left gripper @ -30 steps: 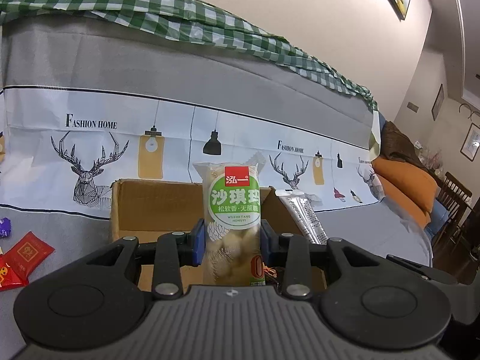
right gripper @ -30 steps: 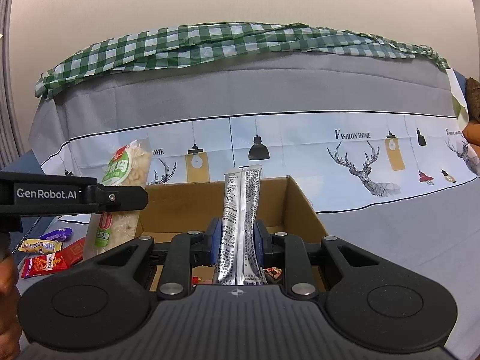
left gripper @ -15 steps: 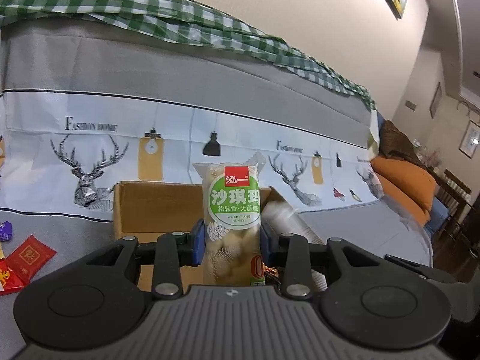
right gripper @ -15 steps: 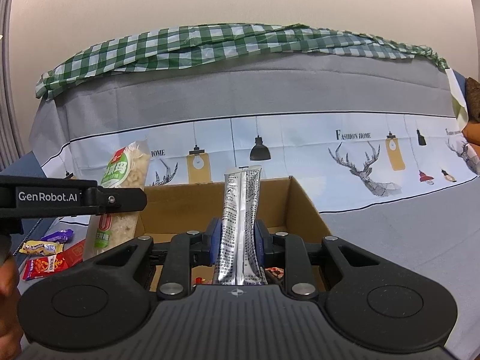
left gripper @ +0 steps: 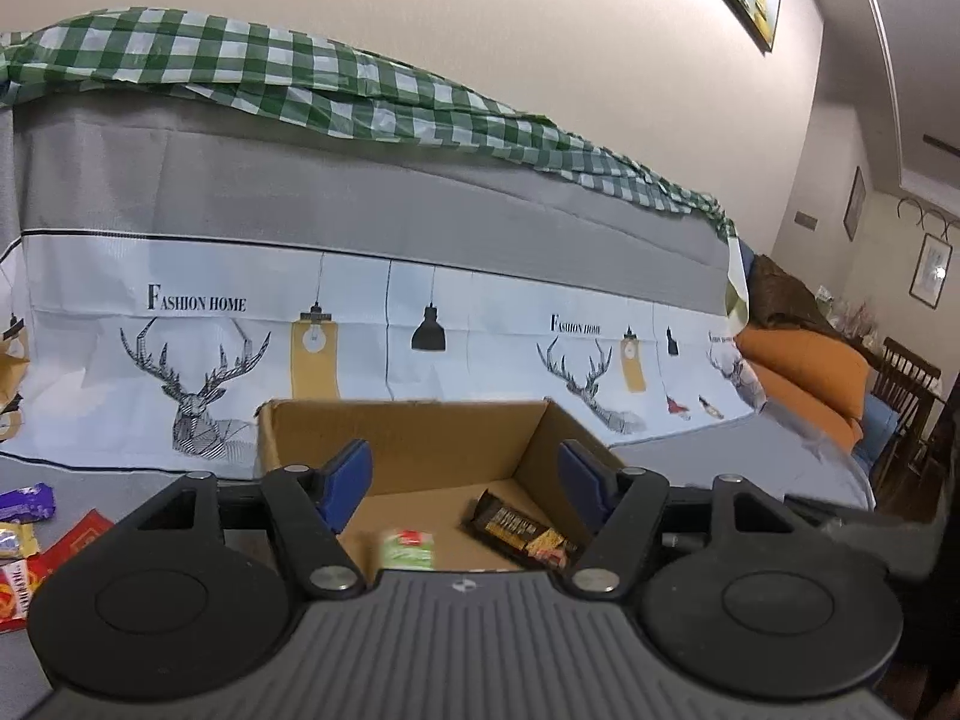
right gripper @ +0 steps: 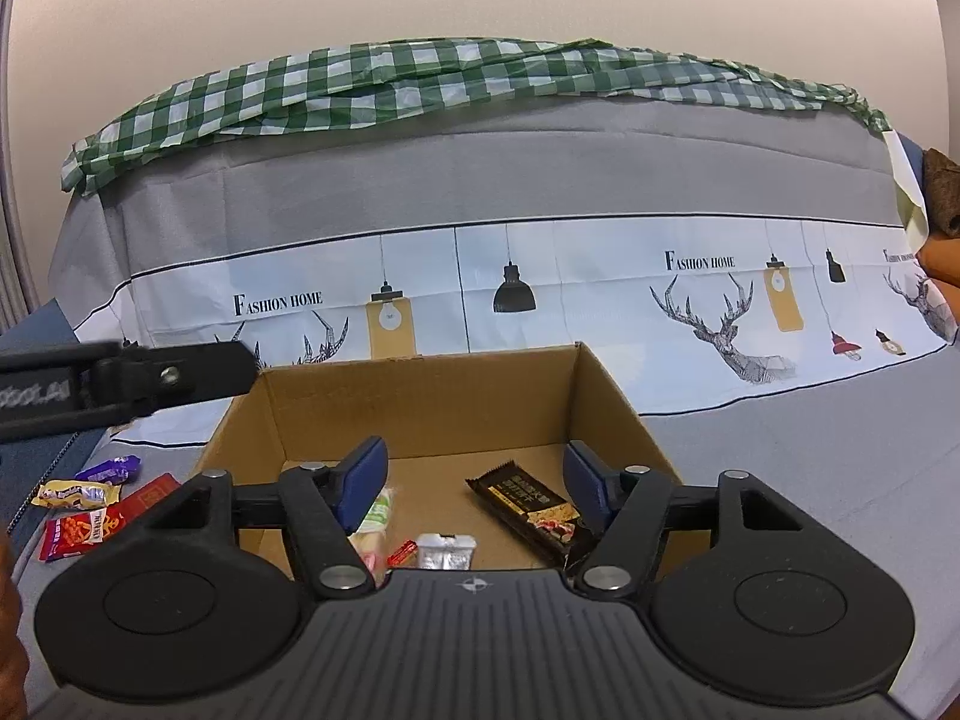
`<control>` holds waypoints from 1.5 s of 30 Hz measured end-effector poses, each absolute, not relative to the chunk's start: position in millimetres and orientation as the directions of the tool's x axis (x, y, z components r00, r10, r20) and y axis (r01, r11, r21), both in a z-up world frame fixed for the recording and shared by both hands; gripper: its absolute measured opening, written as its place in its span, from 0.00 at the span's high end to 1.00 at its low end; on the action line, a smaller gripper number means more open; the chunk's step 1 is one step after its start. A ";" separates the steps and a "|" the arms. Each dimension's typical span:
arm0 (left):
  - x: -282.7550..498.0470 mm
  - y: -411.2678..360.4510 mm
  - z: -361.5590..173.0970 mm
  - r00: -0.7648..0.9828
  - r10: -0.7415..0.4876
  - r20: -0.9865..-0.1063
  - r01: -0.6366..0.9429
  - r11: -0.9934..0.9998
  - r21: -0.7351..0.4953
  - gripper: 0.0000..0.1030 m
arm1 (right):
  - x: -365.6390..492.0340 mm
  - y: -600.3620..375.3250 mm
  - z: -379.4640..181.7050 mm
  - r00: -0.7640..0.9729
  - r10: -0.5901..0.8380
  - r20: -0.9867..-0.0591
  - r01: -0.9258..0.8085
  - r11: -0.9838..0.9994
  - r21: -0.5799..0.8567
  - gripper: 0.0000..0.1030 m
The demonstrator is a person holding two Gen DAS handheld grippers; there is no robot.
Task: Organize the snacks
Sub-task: 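Move both open tools from the box toward the remaining red and purple wrappers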
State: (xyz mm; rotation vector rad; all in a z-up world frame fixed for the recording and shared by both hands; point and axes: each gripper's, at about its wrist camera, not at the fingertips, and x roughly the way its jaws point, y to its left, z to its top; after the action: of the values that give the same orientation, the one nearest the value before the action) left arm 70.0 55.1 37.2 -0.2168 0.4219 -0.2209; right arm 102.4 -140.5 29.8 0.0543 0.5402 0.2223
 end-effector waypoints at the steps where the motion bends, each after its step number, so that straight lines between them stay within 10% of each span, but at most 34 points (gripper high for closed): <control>1: 67.3 58.0 36.0 0.880 -0.264 -0.396 0.172 0.952 -0.253 0.34 | 101.9 -139.9 29.8 0.835 0.222 -0.504 -0.191 0.975 0.113 0.35; 6: 61.4 85.0 30.6 0.793 -0.274 -0.545 0.165 0.957 -0.240 0.75 | 95.0 -138.4 34.3 0.854 0.207 -0.477 -0.150 0.976 0.155 0.37; 12: 43.4 132.7 -3.6 0.804 -0.136 -0.579 0.134 0.990 -0.046 0.76 | 82.0 -129.6 39.7 0.856 0.271 -0.440 -0.178 0.954 0.241 0.72; 20: 56.1 189.9 -37.2 0.690 0.046 -0.722 -0.067 0.998 0.000 0.75 | 70.9 -96.6 42.5 0.804 0.415 -0.426 -0.304 0.902 0.306 0.73; 45: 68.7 294.4 -48.2 0.629 0.142 -0.765 -0.446 0.871 -0.205 0.73 | 74.6 59.6 28.6 0.675 0.582 -0.453 -0.438 0.810 0.390 0.72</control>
State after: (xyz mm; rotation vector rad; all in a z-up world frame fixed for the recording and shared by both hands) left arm 68.7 294.4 -48.2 -0.3979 0.8274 0.3471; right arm 74.6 59.6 28.6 0.2588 0.5965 0.5808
